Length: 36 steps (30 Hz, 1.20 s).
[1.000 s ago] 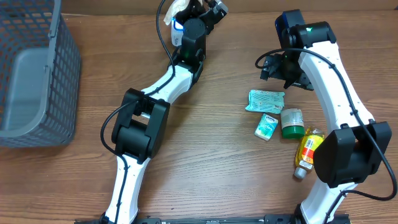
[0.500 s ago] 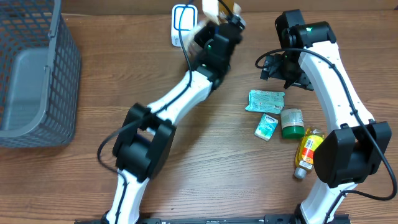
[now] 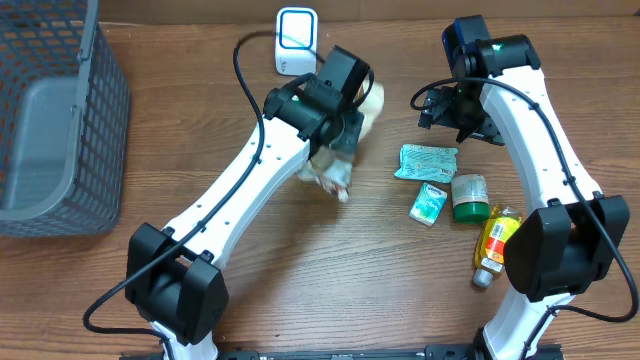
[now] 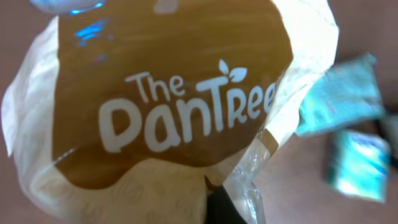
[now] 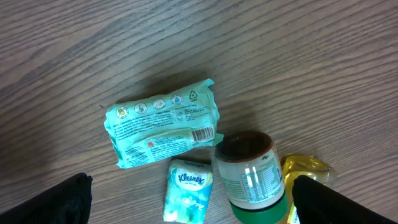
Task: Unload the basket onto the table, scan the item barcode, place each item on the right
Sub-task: 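Bring the snack bag back to table center and lower it, then open the left gripper to release the bag and raise it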
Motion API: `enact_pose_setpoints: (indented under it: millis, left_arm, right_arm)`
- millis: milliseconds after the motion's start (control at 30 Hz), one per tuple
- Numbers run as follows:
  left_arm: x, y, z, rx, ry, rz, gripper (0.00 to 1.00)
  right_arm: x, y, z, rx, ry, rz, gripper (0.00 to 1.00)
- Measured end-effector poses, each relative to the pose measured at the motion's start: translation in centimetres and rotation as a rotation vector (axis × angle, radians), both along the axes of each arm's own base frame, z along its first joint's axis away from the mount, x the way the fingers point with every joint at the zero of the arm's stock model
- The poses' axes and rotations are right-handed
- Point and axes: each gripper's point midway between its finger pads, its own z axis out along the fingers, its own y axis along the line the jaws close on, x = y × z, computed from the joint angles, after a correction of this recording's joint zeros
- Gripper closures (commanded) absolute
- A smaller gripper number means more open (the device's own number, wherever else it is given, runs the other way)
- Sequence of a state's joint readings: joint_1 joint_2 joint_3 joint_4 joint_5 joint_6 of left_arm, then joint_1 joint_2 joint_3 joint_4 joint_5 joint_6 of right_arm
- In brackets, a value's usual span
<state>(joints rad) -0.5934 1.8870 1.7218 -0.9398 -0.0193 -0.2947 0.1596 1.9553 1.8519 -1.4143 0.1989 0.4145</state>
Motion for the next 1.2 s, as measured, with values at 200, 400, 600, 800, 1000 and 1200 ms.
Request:
enact_pose_setpoints:
  millis: [200, 400, 600, 800, 1000, 1200]
  left_arm:
    - [-3.0, -1.8, -3.9, -0.096, 0.151, 0.042, 0.9]
    - [-5.1, -3.5, -7.6, -0.151, 0.223, 0.085, 0.9]
    - [-6.1, -3.5, -8.7, -0.156, 0.267, 0.124, 0.76]
    - [-6.3, -3.7, -8.7, -0.174, 0.285, 0.136, 0.13]
    - [-6.6, -3.8, -8.3, -0.186, 0.311, 0.121, 0.0]
    - [-4.4, -3.3, -4.0, -0.213, 0.278, 0.131, 0.0]
  right_arm:
    - [0.0, 0.0, 0.0, 0.001, 0.0, -0.001, 0.0]
    - [0.0, 0.0, 0.0, 0.001, -0.001, 0.0, 0.0]
    - [0.0, 0.0, 0.0, 0.0, -0.001, 0.0, 0.0]
    - [0.0, 0.0, 0.0, 0.0, -0.001, -0.001, 0.0]
    - [0.0, 0.0, 0.0, 0.0, -0.001, 0.0, 0.0]
    - [0.0, 0.0, 0.0, 0.001, 0.0, 0.0, 0.0]
